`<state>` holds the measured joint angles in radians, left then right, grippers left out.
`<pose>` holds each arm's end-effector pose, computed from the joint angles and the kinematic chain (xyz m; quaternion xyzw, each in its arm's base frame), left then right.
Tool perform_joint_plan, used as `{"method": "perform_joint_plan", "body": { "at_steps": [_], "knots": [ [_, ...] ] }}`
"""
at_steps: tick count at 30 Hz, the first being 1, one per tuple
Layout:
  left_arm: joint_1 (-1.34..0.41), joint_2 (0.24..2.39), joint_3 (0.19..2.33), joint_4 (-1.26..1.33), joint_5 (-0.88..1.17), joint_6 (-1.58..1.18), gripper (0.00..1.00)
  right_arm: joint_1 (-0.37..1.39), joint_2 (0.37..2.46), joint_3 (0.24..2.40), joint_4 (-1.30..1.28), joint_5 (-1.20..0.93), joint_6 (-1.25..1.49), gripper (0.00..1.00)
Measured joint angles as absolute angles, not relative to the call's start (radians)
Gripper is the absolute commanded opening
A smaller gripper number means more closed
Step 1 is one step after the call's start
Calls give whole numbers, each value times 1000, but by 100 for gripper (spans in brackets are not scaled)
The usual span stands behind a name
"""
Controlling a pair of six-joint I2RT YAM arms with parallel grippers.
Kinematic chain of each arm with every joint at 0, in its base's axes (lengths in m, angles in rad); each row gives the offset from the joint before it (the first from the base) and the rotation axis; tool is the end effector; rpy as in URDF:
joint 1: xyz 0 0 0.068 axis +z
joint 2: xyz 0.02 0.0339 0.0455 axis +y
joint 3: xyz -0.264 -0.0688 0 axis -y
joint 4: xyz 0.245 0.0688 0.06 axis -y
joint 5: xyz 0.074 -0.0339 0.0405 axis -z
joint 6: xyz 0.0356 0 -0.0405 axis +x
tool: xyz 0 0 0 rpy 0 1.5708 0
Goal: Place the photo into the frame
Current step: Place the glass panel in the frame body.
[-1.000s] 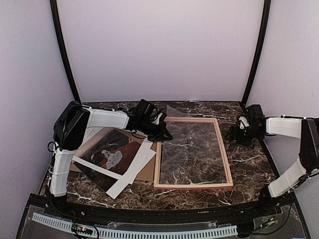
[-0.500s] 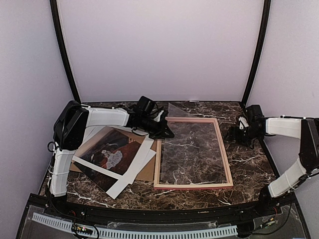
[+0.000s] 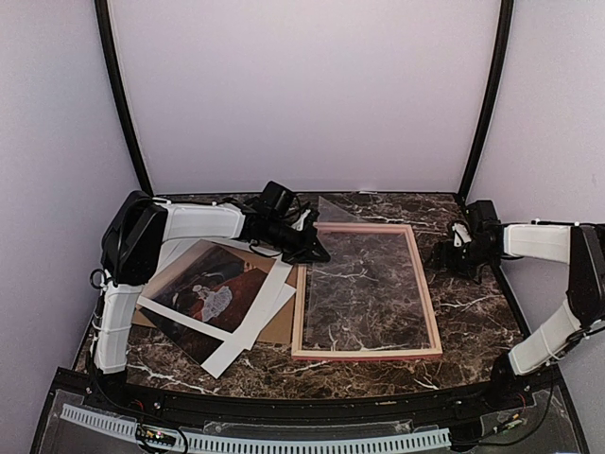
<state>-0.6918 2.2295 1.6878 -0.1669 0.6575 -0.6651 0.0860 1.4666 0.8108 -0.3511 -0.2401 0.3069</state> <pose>0.3712 -0.3357 0.1809 0.1464 0.8580 -0.4766 0.1238 0.2796 0.0326 0.1825 0.0720 0.9515 0.1667 0.2485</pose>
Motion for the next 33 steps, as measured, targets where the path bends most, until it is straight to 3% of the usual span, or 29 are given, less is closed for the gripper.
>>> {"method": "perform_joint_plan", "body": {
  "at_steps": [33],
  "knots": [
    [-690, 2230, 1733, -211, 746, -715, 3, 93, 1480, 811, -351, -243, 303, 77]
  ]
}}
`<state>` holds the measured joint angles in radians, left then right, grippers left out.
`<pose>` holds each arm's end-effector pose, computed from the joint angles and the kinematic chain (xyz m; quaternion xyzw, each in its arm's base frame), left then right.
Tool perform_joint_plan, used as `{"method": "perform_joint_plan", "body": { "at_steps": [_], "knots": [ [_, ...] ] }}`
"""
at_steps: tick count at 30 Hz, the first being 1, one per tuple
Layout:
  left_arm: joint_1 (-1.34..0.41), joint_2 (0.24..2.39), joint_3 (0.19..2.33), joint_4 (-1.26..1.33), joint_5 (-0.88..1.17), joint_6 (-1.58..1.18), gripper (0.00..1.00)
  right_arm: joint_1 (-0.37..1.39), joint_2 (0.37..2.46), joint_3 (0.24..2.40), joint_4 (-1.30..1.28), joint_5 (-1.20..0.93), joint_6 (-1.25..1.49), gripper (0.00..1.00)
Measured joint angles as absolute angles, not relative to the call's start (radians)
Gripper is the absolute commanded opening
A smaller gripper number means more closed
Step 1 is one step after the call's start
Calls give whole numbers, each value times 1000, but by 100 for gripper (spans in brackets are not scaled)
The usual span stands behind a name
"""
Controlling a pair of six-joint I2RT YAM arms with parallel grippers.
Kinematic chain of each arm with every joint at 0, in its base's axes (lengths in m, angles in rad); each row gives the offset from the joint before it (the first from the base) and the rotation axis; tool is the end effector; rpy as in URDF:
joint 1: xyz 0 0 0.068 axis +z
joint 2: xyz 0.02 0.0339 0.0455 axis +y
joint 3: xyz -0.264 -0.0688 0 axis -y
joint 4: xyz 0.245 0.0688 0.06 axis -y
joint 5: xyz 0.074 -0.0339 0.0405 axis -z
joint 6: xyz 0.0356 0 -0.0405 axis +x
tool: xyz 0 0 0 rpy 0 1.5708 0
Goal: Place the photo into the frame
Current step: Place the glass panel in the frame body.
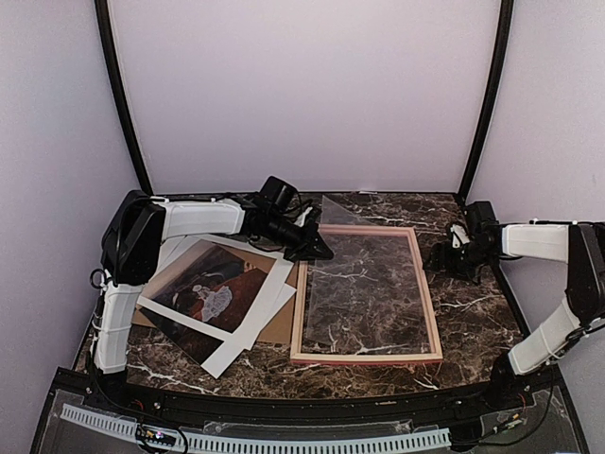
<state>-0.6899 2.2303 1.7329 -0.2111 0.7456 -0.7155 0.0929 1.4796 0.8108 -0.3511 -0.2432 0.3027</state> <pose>0.3716 -0.3380 0.1928 0.1414 0.8480 -0.5040 0.0832 0.2802 0.0347 0.1791 0.0672 0.9534 0.1675 0.2418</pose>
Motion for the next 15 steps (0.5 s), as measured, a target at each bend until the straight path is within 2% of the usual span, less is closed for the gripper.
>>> {"method": "perform_joint_plan", "body": {
  "at_steps": [15],
  "knots": [
    [-690, 2231, 1733, -211, 780, -745, 6, 93, 1480, 811, -351, -243, 296, 77]
  ]
}}
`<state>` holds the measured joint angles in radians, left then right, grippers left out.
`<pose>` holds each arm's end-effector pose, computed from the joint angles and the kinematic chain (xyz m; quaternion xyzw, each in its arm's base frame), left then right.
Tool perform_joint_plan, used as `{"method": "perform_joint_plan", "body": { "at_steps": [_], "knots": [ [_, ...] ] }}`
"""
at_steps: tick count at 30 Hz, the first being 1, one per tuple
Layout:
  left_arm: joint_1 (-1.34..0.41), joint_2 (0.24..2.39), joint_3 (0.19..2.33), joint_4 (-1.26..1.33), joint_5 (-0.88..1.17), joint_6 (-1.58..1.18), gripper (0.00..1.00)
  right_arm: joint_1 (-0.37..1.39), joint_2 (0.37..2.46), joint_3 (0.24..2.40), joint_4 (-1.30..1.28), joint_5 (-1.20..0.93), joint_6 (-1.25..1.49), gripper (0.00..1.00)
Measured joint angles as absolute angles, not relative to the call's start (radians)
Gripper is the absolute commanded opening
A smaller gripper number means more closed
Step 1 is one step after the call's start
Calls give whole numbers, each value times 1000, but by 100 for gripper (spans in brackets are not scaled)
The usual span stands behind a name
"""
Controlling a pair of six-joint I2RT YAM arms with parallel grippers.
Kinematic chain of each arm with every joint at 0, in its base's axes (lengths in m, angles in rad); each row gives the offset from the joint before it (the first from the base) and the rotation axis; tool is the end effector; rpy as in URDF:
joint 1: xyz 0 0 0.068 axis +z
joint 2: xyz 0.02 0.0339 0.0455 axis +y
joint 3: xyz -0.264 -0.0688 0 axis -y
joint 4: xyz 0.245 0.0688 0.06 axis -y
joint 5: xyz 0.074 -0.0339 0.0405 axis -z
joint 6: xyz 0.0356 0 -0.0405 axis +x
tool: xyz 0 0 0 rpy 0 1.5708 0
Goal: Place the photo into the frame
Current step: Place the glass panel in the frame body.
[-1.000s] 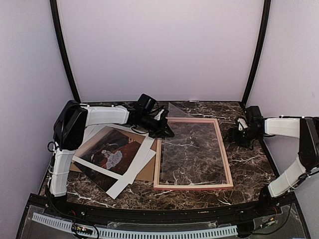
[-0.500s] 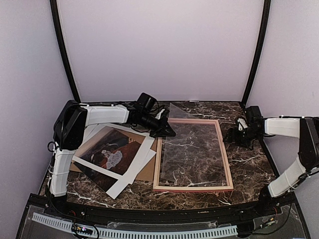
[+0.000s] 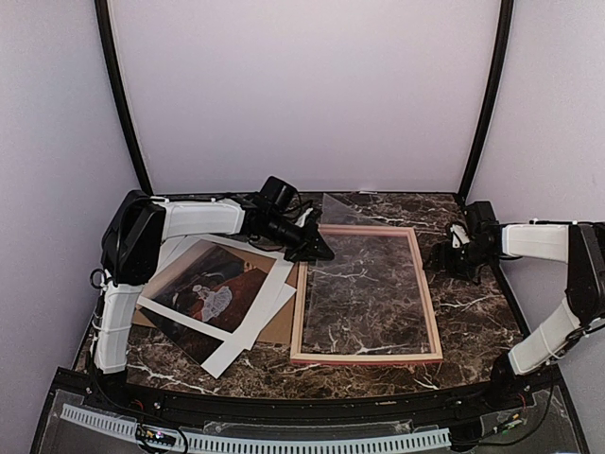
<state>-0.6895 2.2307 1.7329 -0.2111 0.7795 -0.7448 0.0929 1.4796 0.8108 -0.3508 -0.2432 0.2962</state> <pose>0.3708 -0.3381 0.1931 0.1354 0.8445 -0.5141 0.0643 0.2802 0.0347 0.1791 0.0641 0.9536 0.1667 0.2425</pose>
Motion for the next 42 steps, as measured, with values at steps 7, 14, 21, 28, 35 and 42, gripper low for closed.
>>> {"method": "perform_joint_plan", "body": {
  "at_steps": [7, 14, 21, 28, 35, 42],
  "knots": [
    [-690, 2231, 1732, -211, 787, -752, 11, 93, 1480, 811, -351, -243, 296, 77],
    [-690, 2231, 1715, -205, 789, -763, 15, 93, 1480, 811, -351, -243, 296, 77],
    [-698, 2231, 1689, -191, 788, -768, 15, 93, 1480, 811, -351, -243, 296, 77],
    [-714, 2231, 1654, -179, 785, -772, 13, 93, 1480, 811, -351, -244, 297, 77],
    [-725, 2231, 1647, -174, 783, -775, 10, 93, 1480, 811, -351, -245, 296, 78],
    [-726, 2231, 1646, -174, 777, -776, 9, 97, 1479, 811, -351, -248, 296, 78]
  ]
}}
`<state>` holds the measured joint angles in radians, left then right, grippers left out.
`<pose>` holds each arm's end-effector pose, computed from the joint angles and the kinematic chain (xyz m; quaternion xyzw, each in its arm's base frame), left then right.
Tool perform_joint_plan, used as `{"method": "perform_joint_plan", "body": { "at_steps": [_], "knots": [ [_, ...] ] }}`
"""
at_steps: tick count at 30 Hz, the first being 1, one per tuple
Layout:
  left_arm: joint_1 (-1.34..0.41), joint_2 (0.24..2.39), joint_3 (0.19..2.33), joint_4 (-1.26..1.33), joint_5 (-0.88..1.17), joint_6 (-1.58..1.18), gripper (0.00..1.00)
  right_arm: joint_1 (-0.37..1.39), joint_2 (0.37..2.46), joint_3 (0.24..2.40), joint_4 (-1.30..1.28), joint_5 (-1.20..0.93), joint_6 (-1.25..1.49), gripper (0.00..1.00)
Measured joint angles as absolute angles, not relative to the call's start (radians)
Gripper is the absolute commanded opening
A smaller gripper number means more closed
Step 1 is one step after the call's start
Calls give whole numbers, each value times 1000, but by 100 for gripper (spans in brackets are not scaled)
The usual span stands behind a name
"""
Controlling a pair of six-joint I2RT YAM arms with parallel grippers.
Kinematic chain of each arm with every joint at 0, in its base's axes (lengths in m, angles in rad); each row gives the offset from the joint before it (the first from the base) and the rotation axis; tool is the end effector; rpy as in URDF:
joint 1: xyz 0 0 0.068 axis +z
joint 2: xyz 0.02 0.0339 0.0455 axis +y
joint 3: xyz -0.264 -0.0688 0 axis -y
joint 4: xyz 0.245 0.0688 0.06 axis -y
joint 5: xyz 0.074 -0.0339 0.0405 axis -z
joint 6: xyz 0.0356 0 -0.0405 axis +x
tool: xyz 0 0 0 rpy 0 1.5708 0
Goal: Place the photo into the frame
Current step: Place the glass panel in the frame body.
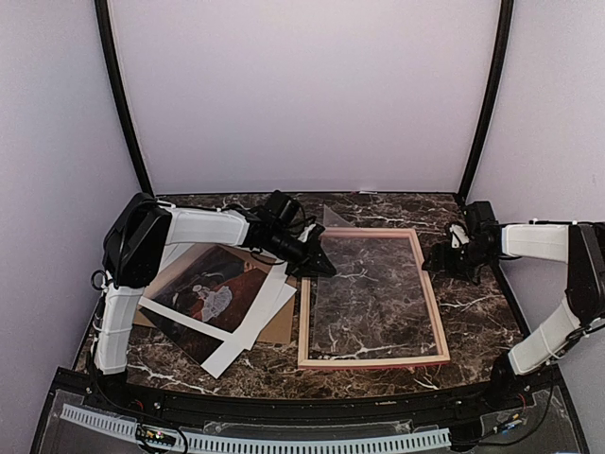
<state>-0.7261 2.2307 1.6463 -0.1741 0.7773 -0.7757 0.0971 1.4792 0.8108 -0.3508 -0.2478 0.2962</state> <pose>0.3509 -0.3450 0.1686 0.1286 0.8536 -0.5040 0.0298 0.2800 0.0360 0.1792 0.0614 0.9534 0.1694 0.2418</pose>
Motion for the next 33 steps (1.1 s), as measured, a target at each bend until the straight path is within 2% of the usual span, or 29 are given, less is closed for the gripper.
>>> {"method": "perform_joint_plan", "body": {
  "at_steps": [23, 33],
  "knots": [
    [-727, 2223, 1626, -174, 766, -794, 6, 101, 1479, 811, -349, -251, 296, 78],
    [-728, 2204, 1623, -173, 766, -797, 6, 175, 1478, 811, -336, -274, 296, 78]
  ]
}}
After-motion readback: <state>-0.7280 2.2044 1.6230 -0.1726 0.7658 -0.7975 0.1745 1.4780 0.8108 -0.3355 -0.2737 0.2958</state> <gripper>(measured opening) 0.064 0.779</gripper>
